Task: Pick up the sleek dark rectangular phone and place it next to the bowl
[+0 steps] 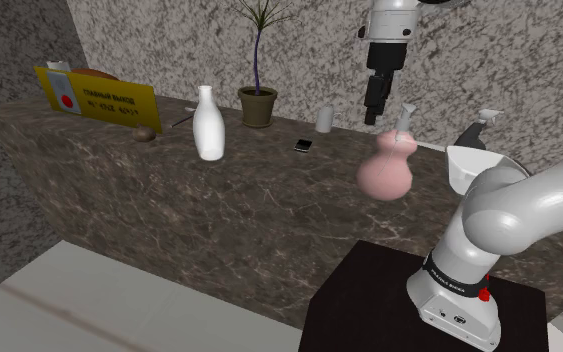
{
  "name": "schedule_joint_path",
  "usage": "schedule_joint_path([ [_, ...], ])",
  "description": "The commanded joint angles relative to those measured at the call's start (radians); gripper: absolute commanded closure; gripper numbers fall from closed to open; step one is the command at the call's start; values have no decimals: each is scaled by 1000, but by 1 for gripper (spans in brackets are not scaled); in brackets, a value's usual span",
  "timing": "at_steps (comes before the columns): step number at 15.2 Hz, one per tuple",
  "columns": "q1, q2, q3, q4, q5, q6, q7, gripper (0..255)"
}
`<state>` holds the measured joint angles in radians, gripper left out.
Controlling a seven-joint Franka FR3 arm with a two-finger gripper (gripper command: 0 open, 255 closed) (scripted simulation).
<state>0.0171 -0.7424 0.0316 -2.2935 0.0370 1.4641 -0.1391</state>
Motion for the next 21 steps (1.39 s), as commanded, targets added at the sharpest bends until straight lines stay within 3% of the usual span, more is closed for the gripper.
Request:
schedule_joint_path([
  [1,0,0,0,0,0,0,0,0],
  [11,-96,309,26,56,24,278,247,0],
  [21,-174,631,5,208,21,477,472,0],
])
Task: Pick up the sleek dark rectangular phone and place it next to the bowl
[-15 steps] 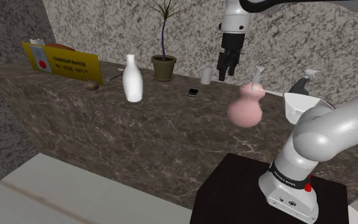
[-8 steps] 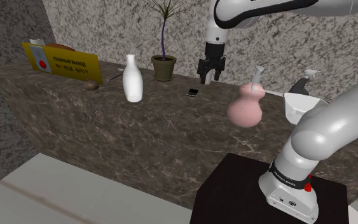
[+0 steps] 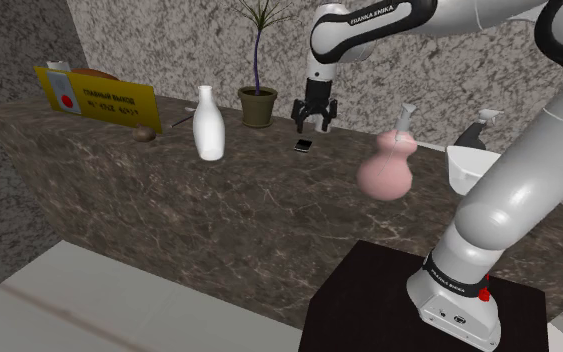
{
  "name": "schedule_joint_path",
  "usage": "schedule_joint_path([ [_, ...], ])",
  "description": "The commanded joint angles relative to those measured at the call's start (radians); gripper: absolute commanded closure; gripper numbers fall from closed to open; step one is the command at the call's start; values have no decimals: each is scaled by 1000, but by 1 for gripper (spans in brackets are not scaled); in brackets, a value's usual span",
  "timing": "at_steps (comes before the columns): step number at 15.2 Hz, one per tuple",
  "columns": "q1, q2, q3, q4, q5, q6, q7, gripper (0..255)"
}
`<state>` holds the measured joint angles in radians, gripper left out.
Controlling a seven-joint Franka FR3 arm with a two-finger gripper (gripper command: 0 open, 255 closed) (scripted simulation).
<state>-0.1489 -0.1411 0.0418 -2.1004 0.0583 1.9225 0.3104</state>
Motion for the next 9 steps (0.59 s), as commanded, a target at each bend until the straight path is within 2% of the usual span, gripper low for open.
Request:
schedule_joint_path([
  [1,-15,61,-10,33,-1,33,43,0],
  [9,-64,302,-60,203,10,128,196,0],
])
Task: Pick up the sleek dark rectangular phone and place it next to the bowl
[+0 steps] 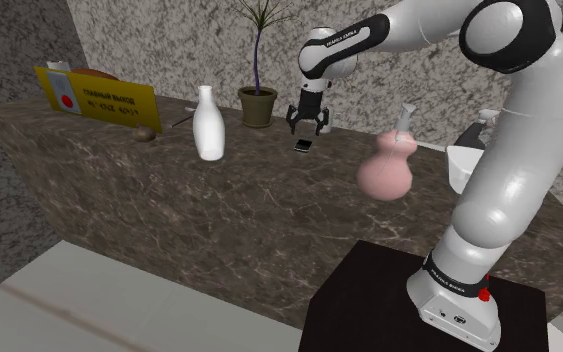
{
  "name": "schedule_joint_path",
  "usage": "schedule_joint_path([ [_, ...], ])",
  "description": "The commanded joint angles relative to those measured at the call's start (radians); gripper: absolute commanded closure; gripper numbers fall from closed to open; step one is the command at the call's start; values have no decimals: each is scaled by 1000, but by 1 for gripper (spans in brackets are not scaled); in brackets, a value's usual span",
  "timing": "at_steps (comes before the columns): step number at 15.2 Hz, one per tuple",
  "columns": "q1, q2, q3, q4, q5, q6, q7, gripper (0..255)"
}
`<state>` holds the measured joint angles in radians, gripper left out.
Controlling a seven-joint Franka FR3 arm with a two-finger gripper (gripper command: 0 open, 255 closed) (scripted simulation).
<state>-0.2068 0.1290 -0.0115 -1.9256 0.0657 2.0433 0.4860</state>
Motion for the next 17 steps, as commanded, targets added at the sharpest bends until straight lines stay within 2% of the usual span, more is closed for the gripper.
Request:
schedule_joint_path([
  [1,-12,61,-15,51,6,16,38,0],
  [8,-59,252,-66,214,40,62,148,0],
  [17,-58,298,-62,177,47,145,143,0],
])
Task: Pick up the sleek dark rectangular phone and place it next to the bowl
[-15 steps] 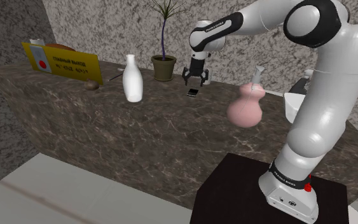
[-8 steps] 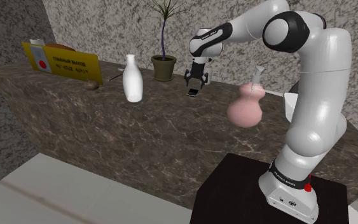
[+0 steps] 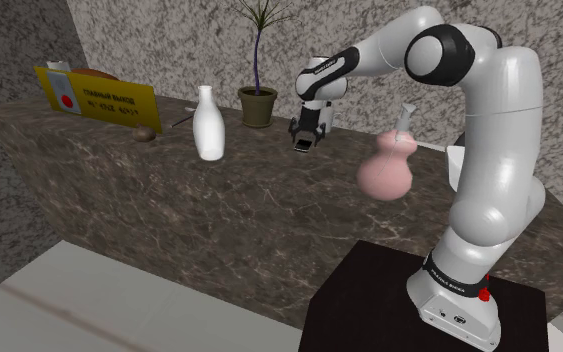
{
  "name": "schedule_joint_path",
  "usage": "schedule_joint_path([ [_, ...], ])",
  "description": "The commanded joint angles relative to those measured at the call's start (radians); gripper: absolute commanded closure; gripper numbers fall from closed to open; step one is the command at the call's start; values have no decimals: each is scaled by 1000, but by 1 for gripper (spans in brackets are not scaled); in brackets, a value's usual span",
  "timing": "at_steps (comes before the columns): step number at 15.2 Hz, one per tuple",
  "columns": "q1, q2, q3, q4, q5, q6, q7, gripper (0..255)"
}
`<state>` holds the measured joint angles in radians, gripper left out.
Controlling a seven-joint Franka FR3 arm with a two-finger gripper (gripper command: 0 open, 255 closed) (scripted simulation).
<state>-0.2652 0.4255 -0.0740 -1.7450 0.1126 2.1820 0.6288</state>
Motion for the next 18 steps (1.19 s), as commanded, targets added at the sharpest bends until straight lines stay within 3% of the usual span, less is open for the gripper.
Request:
schedule_joint_path([
  [1,1,2,0,-4,0,6,0,0],
  [6,1,2,0,-4,0,6,0,0],
  [7,1,2,0,-4,0,6,0,255],
  [18,1,-11,-1,5,-2,-16,3,255],
])
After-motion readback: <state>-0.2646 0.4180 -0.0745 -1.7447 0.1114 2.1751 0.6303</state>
